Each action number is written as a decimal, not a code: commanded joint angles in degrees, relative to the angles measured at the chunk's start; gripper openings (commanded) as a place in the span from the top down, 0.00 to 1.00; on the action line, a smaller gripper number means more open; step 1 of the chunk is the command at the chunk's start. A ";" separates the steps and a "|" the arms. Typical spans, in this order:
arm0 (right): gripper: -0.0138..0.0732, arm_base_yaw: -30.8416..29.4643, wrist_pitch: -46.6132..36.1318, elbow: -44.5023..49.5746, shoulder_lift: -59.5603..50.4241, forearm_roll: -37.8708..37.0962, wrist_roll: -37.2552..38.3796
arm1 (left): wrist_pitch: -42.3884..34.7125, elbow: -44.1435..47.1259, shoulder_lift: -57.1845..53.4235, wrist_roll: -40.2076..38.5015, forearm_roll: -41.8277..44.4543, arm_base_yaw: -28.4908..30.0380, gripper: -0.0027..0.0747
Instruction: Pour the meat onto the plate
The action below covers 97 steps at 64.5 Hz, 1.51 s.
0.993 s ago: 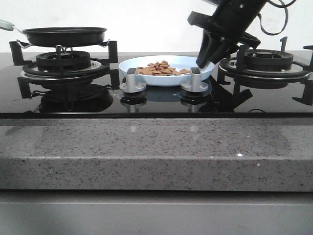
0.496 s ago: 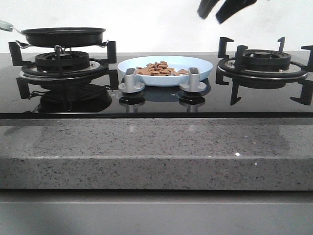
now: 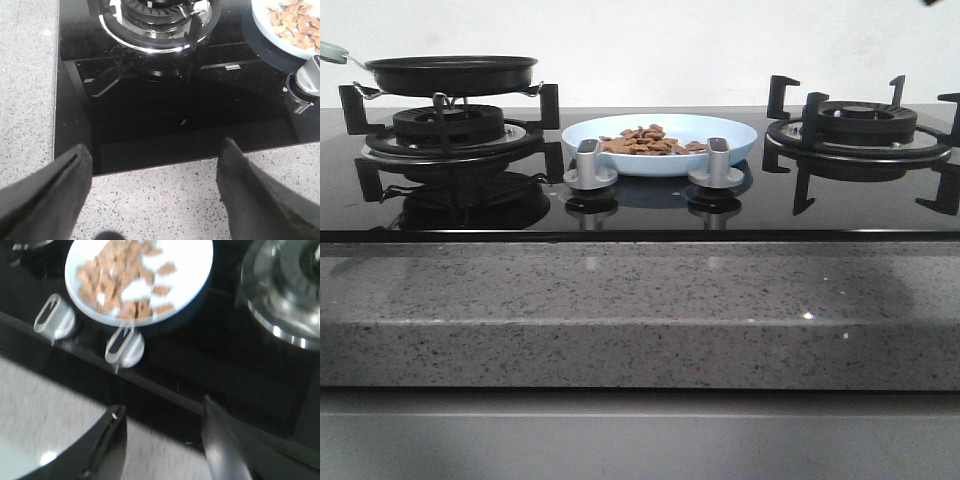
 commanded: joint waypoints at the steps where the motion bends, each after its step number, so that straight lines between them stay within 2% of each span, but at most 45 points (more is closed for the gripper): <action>1: 0.40 -0.11 -3.25 4.23 -7.83 0.53 -0.34 | -3.29 -1.50 -0.49 -0.45 -0.71 -0.42 0.30; 16: 0.40 -0.11 -0.34 16.39 -22.71 0.73 -0.34 | -3.42 -1.50 -0.49 -0.45 -0.71 -0.42 0.30; 32: 0.40 -0.11 5.72 23.99 -33.62 0.74 -0.28 | -4.32 -1.50 -0.49 -0.45 -0.81 -0.42 0.30; 45: 0.40 -0.11 6.04 27.81 -38.55 0.80 -0.24 | -4.32 -1.50 -0.49 -0.45 -1.60 -0.42 0.30; 62: 0.41 -0.11 6.00 28.67 -38.97 0.80 -0.24 | -4.32 -1.50 -0.49 -0.45 -2.53 -0.42 0.30; 68: 0.50 -0.11 6.00 28.67 -38.97 0.80 -0.24 | -4.32 -1.50 -0.49 -0.45 -2.53 -0.42 0.30; 80: 0.79 -0.11 5.82 28.67 -38.97 0.80 -0.24 | -4.71 -1.50 -0.49 -0.45 -2.66 -0.42 0.32; 87: 0.93 -0.11 5.82 28.67 -38.97 0.80 -0.24 | -4.71 -1.50 -0.49 -0.45 -2.66 -0.42 0.45; 97: 0.92 -0.11 5.46 28.67 -38.97 0.73 -0.29 | -4.71 -1.50 -0.49 -0.45 -2.66 -0.42 0.70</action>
